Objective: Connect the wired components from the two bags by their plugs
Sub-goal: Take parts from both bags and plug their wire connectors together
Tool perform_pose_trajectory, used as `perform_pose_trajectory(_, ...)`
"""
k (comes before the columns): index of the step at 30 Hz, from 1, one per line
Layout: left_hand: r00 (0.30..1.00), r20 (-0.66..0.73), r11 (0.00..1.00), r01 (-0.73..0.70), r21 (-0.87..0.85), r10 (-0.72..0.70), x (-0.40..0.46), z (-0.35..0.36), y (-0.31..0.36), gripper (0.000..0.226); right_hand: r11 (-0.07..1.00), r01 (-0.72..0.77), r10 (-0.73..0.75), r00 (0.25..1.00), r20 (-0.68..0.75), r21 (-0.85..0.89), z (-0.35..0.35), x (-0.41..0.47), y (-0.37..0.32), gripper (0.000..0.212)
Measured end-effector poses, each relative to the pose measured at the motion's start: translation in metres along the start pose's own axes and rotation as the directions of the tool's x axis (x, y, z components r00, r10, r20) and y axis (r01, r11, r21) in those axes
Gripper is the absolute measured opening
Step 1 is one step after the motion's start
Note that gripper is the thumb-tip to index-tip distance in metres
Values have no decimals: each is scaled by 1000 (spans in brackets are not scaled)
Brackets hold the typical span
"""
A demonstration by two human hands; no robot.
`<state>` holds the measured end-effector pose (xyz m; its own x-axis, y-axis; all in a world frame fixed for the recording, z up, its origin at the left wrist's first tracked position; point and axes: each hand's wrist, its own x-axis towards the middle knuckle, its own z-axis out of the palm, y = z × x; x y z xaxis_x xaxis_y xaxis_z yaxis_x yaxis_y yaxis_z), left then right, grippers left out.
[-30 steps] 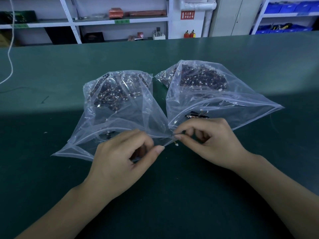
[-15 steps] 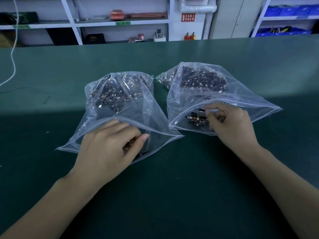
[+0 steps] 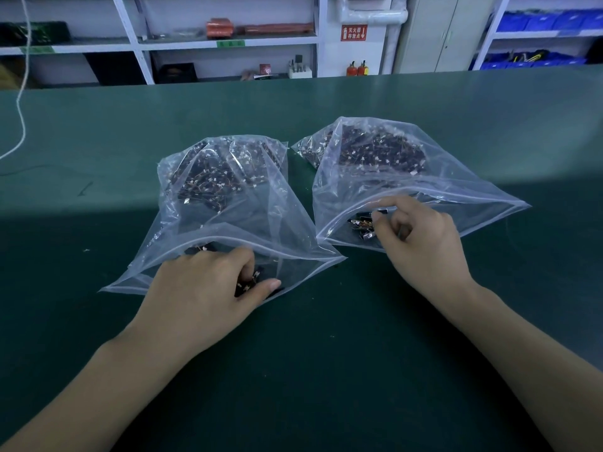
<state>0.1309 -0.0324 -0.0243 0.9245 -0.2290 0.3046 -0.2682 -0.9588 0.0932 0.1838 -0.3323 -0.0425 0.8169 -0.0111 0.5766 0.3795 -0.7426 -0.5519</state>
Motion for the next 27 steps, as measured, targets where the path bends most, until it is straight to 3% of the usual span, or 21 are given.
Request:
perform_pose_trajectory(4,1000,-19,999,-20,-31,19,0,3,4,35,999,29,-29,999,12,25,1,-2,-4,16)
perform_pose_trajectory(8,989,-81,985,-133,-113,124,-1,-1,3,26,997,54,-54,999,-6,48,1,-3,-5,16)
perform_pose_trajectory(13,978,47,967,-195,-165,205,2,-8,-7,22,994,81,-80,997,-5,75,1,-5,-6,16)
perform_pose_trajectory(17,968,48,961,-238,-143,247,2,-8,-5,9,988,110,-110,994,-5,110,3,-7,-10,17)
perform_pose_trajectory(22,950,-134,949,-297,-108,282,-1,-3,4,10,976,151,-153,988,5,156,4,-11,-16,16)
perform_pose_trajectory(27,847,-399,883,-442,-161,351,-3,1,7,15,950,226,-237,971,28,215,6,-16,-23,15)
